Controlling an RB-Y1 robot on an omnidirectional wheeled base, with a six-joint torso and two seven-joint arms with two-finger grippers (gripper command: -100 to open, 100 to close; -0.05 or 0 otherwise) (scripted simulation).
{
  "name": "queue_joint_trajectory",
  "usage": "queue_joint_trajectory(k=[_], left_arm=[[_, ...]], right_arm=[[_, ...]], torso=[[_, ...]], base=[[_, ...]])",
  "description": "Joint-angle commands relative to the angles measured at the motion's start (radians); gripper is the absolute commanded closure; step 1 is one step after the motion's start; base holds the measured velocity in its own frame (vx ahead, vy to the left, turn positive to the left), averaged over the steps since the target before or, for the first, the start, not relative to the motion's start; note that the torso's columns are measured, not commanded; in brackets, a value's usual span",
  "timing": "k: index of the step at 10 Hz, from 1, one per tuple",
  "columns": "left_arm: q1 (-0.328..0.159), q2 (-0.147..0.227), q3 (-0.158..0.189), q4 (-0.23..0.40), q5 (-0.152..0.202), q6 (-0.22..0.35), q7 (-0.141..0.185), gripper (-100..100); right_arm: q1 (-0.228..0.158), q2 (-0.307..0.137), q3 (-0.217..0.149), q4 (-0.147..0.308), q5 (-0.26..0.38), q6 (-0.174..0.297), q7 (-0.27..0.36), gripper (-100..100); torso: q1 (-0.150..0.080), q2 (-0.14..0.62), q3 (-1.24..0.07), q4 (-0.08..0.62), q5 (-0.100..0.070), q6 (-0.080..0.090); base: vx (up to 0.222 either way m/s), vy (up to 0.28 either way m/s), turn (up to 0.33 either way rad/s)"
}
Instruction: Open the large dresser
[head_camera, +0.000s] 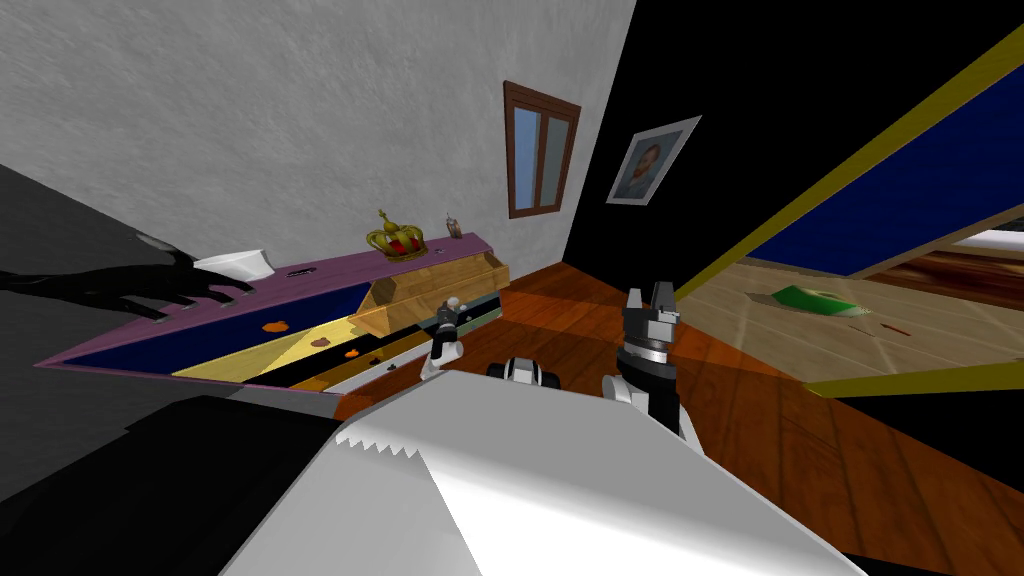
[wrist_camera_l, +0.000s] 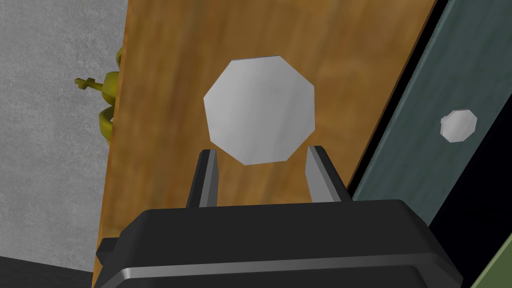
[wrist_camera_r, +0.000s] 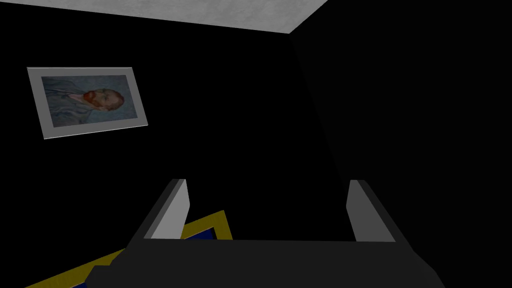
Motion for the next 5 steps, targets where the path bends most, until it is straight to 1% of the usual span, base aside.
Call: queue_joint_trajectory(k=[1, 3, 5], left_arm=[[-0.006, 0.004, 0.007, -0.041, 0.003, 0.042, -0.001, -100], [-0.011, 0.009, 0.016, -0.077, 0.006, 0.087, -0.001, -100], [-0.017, 0.014, 0.025, -0.114, 0.009, 0.132, -0.002, -100]], right_arm=[[0.0, 0.0, 0.0, 0.0, 0.0, 0.0, 0.0, 0], [0.0, 0.0, 0.0, 0.0, 0.0, 0.0, 0.0, 0], [0.0, 0.0, 0.0, 0.0, 0.0, 0.0, 0.0, 0]], torso=[[-0.002, 0.003, 0.003, 0.0, 0.001, 0.001], [0.004, -0.001, -0.001, 0.0, 0.001, -0.003], [0.002, 0.002, 0.002, 0.001, -0.001, -0.003]], base=[[-0.083, -0.067, 0.029], [0.005, -0.013, 0.023], [0.007, -0.011, 0.018]])
